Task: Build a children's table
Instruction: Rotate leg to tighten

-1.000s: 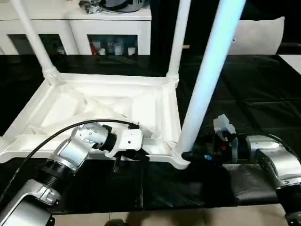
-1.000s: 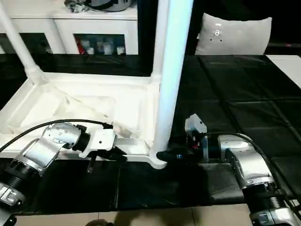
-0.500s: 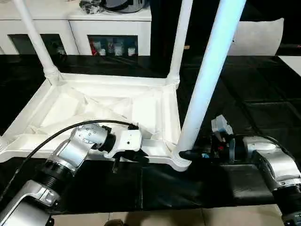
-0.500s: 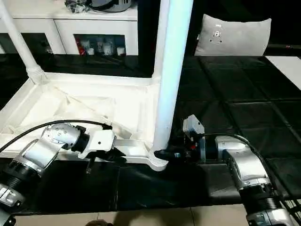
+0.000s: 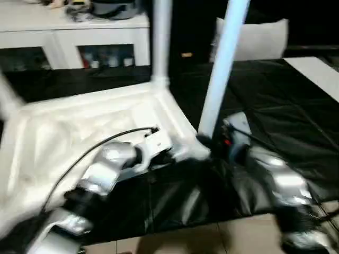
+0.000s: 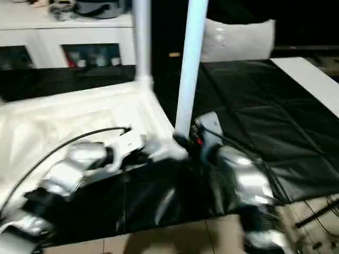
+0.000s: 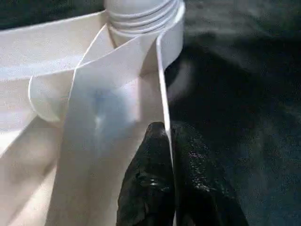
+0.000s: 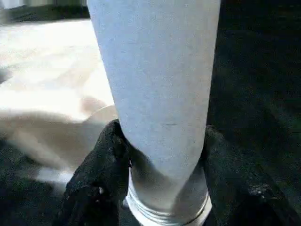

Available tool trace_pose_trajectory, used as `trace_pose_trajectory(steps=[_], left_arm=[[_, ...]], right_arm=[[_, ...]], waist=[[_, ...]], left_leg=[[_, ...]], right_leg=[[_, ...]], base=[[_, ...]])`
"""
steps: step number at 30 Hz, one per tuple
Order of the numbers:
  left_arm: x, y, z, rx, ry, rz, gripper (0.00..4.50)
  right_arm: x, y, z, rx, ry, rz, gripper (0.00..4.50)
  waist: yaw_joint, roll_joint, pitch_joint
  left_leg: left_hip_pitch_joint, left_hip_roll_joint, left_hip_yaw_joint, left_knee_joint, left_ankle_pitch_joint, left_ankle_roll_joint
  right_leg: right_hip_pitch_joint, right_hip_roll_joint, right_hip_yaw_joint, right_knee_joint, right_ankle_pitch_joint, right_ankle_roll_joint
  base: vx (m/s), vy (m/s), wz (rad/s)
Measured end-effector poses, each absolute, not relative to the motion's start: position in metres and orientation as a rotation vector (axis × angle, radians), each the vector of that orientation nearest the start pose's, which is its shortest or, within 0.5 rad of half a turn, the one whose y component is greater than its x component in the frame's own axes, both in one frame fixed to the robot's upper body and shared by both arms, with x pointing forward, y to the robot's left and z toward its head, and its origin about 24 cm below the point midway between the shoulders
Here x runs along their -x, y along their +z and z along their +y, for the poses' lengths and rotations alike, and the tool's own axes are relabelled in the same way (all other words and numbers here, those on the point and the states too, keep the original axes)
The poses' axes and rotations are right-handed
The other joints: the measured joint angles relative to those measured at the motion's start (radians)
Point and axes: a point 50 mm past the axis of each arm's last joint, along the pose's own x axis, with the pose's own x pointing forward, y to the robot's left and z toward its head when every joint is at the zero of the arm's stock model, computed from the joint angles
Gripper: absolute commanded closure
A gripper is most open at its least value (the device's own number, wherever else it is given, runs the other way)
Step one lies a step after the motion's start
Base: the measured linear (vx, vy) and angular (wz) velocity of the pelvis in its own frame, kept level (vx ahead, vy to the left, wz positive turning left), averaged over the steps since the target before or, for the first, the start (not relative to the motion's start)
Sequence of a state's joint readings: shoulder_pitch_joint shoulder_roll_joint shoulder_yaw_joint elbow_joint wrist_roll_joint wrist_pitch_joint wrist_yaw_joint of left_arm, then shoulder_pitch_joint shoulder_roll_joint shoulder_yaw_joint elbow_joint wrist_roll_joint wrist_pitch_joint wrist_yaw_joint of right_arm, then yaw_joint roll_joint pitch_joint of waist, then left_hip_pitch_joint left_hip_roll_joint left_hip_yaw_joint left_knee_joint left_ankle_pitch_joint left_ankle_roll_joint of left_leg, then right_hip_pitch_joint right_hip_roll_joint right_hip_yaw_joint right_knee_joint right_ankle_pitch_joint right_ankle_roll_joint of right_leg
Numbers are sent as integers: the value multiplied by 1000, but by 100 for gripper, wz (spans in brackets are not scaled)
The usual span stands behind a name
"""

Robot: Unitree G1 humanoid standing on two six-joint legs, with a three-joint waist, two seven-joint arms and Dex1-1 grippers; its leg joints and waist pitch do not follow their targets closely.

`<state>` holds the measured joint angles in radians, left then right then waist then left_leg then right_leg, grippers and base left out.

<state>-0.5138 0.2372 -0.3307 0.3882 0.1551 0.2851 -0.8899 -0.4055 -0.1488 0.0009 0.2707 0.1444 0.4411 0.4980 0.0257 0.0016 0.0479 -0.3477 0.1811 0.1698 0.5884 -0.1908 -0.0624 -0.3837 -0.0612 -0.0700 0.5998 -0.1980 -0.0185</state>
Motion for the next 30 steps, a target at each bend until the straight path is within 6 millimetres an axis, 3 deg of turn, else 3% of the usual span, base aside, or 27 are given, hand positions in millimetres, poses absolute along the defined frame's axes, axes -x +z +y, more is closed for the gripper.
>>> trace_pose_trajectory(steps=[2, 6, 10, 15, 21, 27, 30], left_arm=[[-310, 45, 85, -468, -1093, 410, 450], [-308, 46, 77, -462, -1118, 396, 450], [-306, 49, 75, -489, -1179, 374, 450], [-305, 51, 86, -529, -1235, 363, 450], [-301, 54, 100, -588, -1354, 347, 450], [-296, 55, 111, -648, -1460, 353, 450], [-294, 57, 117, -679, -1523, 359, 450]], right_arm=[[-319, 53, -131, -59, 527, 304, 187], [-320, 51, -134, -71, 504, 301, 165], [-316, 54, -148, -33, 601, 259, 121], [-306, 58, -166, 39, 778, 255, 82], [-295, 65, -188, 100, 981, 307, 16], [-288, 71, -200, 140, 1114, 340, 14], [-285, 71, -200, 149, 1199, 361, 48]], waist=[[1, 0, 0], [11, 0, 0], [33, 0, 0], [53, 2, 1], [68, 2, 1], [68, 2, 1], [71, 2, 1]], left_leg=[[0, 0, -1, -1, 0, 0], [-2, -2, 0, 0, 0, 1], [-3, -3, 0, -4, -1, 2], [-5, 0, 0, -11, -1, 2], [-8, -1, 1, -9, -1, 2], [-6, 0, 1, -7, -1, 2], [-6, 0, 1, -6, -1, 2]], right_leg=[[0, 0, 0, -5, 0, 0], [-1, 0, 4, -5, 3, -2], [-2, 0, 4, -4, 13, -6], [-5, 2, 1, -4, 10, -5], [-6, 1, 2, -4, 10, -5], [-5, 1, 1, -2, 10, -6], [-5, 1, 1, -1, 10, -6]], base=[[0, 0, 0], [0, 0, 0], [13, -6, 1], [10, -5, 1], [0, 0, 0], [0, 0, 0], [0, 0, 0]])
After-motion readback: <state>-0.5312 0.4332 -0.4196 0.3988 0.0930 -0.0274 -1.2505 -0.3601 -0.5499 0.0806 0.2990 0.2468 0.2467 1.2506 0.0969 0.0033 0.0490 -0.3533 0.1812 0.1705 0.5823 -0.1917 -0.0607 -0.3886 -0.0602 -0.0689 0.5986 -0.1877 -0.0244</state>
